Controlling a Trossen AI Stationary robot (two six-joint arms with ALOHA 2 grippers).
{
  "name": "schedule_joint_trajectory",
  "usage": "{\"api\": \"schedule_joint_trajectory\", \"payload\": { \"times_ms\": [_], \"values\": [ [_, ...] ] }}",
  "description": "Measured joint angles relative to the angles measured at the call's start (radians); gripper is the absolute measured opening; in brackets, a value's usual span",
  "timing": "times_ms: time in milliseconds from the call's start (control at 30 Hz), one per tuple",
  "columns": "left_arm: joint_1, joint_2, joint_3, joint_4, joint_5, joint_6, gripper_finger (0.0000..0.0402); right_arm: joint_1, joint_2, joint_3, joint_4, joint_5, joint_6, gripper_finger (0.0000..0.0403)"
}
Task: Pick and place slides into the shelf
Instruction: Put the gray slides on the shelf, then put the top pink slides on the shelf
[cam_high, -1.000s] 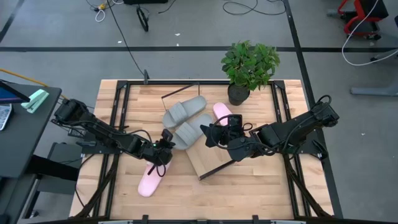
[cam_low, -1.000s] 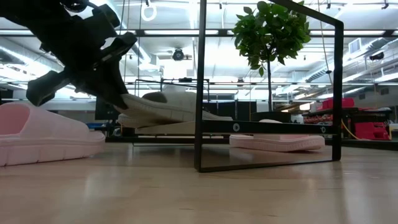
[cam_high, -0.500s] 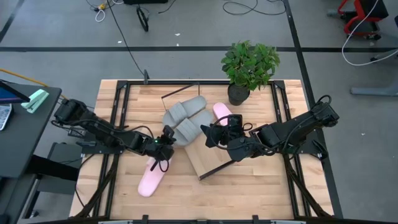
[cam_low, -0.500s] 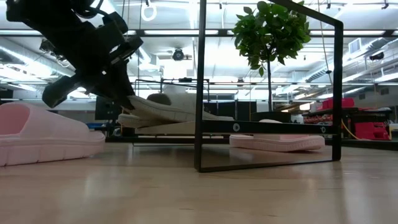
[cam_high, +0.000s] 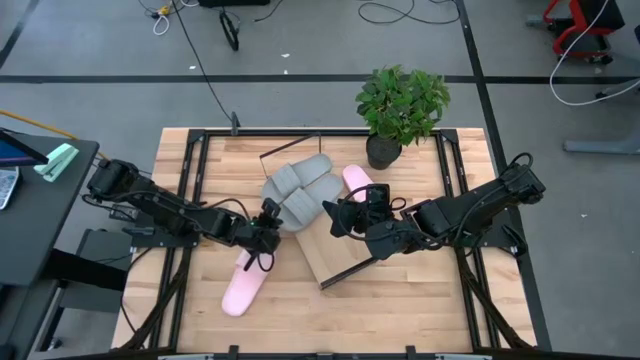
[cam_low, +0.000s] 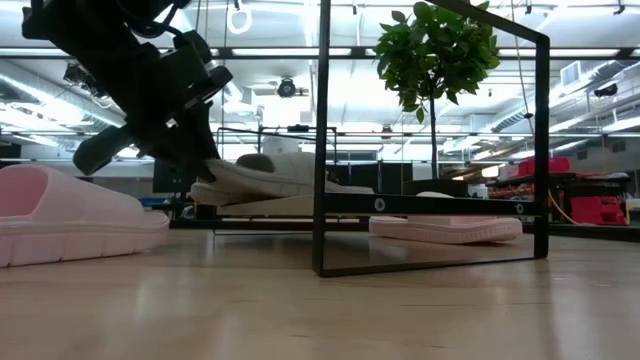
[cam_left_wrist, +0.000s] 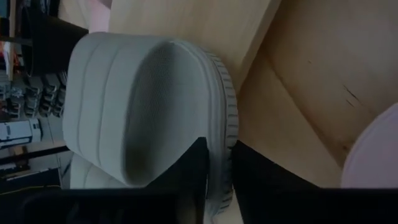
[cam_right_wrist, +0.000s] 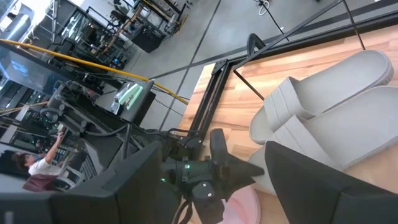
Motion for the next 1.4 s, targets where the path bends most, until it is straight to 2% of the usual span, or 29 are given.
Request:
{"api": "schedule_joint_trajectory", "payload": {
  "times_ms": [200, 467, 600, 800, 1067, 1267, 1400],
  "values": [
    [0.000, 0.000, -0.001, -0.077, -0.001, -0.076, 0.0125, 0.000, 0.000, 0.000, 0.000, 0.000, 0.000, 0.0290],
    [0.011, -0.022, -0.001, -0.161, -0.012, -0.157, 0.0162, 0.000, 0.000, 0.000, -0.002, -0.020, -0.008, 0.0290],
    [0.009, -0.078, 0.001, -0.222, -0.019, -0.199, 0.0173, 0.000, 0.000, 0.000, -0.008, -0.032, -0.025, 0.0290],
    [0.007, -0.225, 0.001, -0.321, -0.037, -0.287, 0.0185, 0.012, -0.012, 0.000, -0.072, -0.043, -0.001, 0.0290],
    [-0.040, -0.401, 0.043, -0.321, -0.015, -0.419, 0.0183, 0.119, -0.045, 0.000, -0.454, -0.008, 0.359, 0.0278],
    [-0.048, -0.408, 0.170, -0.220, 0.144, -0.473, 0.0170, 0.214, -0.054, 0.000, -0.783, 0.001, 0.711, 0.0272],
    [-0.033, -0.407, 0.243, -0.103, 0.258, -0.519, 0.0159, 0.225, -0.063, 0.000, -0.859, -0.061, 0.752, 0.0272]
  ]
}}
